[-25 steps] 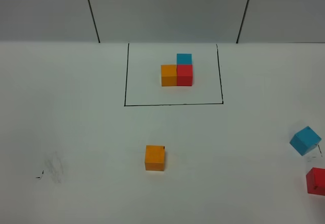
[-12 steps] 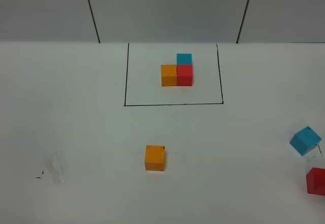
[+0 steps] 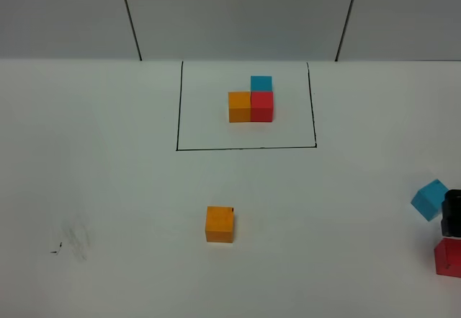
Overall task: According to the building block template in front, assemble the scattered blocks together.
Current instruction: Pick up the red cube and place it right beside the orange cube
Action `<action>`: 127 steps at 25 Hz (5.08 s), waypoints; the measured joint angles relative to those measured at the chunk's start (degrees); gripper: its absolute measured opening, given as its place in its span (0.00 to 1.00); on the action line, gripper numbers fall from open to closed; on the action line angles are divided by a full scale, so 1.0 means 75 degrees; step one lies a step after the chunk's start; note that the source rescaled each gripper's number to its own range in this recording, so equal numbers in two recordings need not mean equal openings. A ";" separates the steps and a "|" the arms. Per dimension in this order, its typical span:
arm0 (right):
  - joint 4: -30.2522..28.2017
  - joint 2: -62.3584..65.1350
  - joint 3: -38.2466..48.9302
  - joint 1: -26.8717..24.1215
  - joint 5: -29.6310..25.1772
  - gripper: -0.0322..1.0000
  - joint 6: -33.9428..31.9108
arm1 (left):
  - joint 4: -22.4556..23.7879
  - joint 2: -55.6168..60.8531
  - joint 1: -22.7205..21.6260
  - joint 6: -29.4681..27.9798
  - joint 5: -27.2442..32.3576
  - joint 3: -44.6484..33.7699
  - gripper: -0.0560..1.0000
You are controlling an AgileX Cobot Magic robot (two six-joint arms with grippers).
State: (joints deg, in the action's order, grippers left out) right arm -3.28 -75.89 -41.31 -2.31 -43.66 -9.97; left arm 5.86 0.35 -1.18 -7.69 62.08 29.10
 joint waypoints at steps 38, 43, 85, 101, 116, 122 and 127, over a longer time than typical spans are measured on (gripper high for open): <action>0.0437 -0.2743 0.0079 0.0000 0.1295 0.84 0.0041 | 0.0000 0.0000 0.0000 0.0000 0.0000 0.0000 0.06; 0.0521 -0.2756 0.0079 0.0000 0.1341 0.64 0.0049 | 0.0000 0.0000 0.0000 0.0000 0.0000 0.0000 0.06; 0.1156 -0.1998 -0.1670 0.3135 -0.0059 0.31 0.5405 | 0.0007 0.0000 0.0000 0.0007 0.0000 0.0000 0.06; 0.0987 -0.4482 -0.4319 0.4461 -0.1195 0.31 0.7460 | 0.0007 0.0000 0.0000 0.0007 0.0000 0.0000 0.06; 0.0742 -0.5421 -0.5366 0.5108 -0.1236 0.31 0.7911 | 0.0007 0.0000 0.0000 0.0007 0.0000 -0.0009 0.06; 0.0618 -0.5421 -0.5366 0.5268 -0.1091 0.31 0.7911 | 0.0014 0.0000 0.0000 0.0007 0.0000 -0.0009 0.06; 0.0592 -0.5421 -0.5366 0.5352 -0.0797 0.31 0.7911 | 0.0019 0.0000 0.0000 0.0007 0.0000 -0.0009 0.06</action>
State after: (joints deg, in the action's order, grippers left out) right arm 1.16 -116.55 -81.56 37.83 -49.64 49.36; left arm 6.01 0.35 -1.18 -7.63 62.08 29.03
